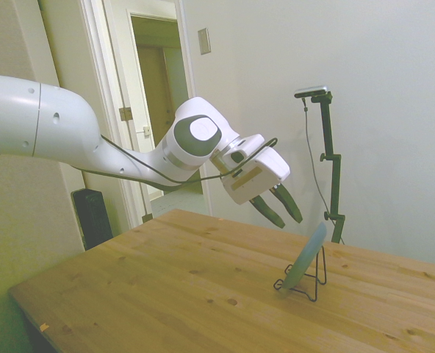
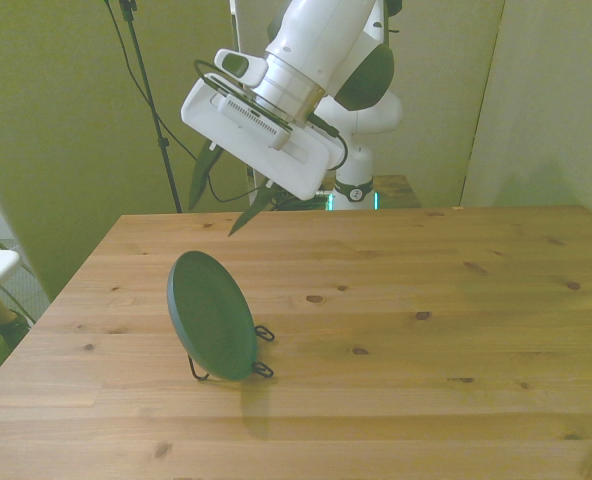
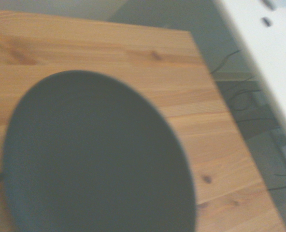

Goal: Load the plate

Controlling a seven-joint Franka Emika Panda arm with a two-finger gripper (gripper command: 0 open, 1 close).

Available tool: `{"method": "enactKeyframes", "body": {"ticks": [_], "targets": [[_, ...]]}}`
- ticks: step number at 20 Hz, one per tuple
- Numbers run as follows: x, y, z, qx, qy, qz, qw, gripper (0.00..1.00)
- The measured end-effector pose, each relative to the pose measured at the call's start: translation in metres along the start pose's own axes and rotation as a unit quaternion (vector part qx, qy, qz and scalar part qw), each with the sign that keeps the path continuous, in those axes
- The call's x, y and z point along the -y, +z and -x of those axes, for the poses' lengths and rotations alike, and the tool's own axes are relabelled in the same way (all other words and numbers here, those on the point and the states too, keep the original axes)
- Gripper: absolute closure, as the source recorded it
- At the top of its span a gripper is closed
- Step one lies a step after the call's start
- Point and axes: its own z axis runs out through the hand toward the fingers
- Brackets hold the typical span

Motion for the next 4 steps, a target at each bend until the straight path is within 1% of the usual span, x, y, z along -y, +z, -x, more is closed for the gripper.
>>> {"method": "enactKeyframes", "body": {"ticks": [2,4], "targets": [[0.0041,0.0046,0.0066,0.042,-0.022,-0.025,0.9985,0.00],[0.0057,0.0100,0.0110,0.082,-0.048,-0.051,0.9942,0.00]]}}
